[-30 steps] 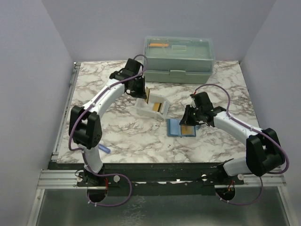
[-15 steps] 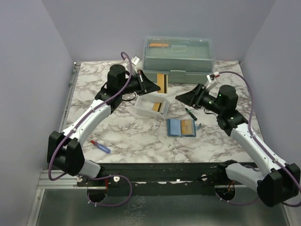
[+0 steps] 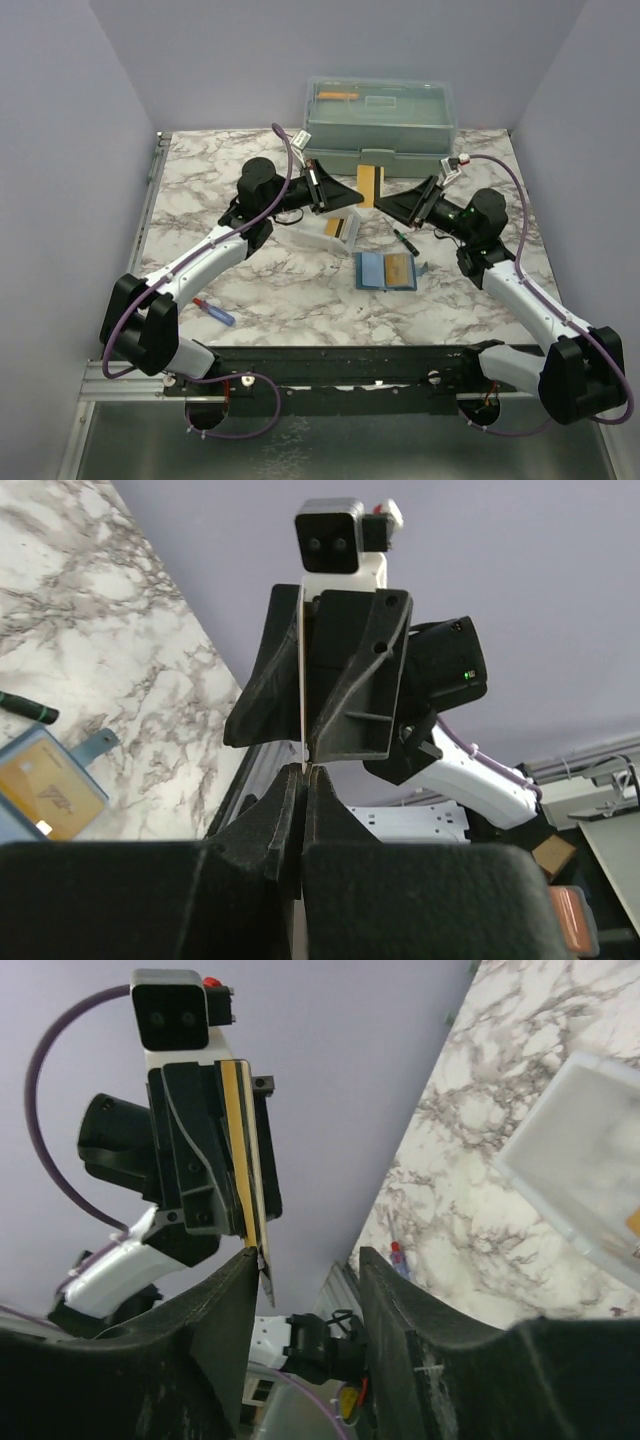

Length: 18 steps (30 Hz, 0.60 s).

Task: Put the credit cards into the card holder
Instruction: Pick up the credit card from the storage box.

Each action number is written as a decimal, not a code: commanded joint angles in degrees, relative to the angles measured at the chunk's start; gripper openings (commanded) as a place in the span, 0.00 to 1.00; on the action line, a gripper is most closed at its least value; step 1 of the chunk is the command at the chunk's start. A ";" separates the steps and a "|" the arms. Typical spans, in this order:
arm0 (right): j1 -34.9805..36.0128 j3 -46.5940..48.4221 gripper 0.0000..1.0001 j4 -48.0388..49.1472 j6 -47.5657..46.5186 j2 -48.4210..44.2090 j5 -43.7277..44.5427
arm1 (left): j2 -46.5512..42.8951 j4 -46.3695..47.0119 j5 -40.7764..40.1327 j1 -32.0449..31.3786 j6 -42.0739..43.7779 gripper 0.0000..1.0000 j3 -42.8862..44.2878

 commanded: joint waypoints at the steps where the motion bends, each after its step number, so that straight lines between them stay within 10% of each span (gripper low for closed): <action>1: -0.66 -1.34 0.43 6.63 3.33 -1.10 -1.61 | 0.42 5.01 1.75 -1.73 -1.39 0.00 -0.71; 18: -3.31 -5.59 0.05 18.13 9.55 -1.39 -3.62 | 1.91 6.01 4.12 -3.78 -1.47 0.00 -2.41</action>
